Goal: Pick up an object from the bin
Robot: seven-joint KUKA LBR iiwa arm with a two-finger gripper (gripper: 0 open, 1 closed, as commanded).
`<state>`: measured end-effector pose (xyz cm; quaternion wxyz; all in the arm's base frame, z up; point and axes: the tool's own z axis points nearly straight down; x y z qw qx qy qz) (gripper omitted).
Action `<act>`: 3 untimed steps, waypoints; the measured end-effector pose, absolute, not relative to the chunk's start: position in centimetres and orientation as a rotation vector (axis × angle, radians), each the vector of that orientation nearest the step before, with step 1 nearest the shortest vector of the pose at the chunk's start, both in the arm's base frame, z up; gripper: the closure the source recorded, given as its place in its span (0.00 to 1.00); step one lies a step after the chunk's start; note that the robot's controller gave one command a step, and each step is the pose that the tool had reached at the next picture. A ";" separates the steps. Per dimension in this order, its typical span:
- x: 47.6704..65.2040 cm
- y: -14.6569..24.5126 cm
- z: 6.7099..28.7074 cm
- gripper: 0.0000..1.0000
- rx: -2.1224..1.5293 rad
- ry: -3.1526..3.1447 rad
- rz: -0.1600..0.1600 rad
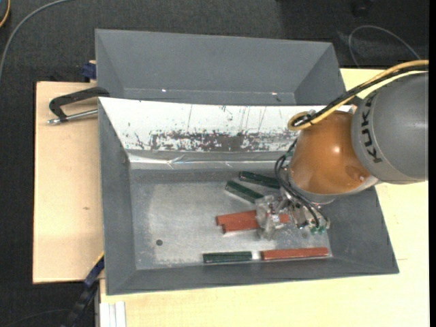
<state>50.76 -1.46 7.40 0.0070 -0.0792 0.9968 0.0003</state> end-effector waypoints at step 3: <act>52.2 -7.1 21.8 1.00 -0.207 3.120 -0.005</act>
Offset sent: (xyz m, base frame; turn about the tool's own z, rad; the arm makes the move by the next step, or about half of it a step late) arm 0.0000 0.0000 0.0000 0.0000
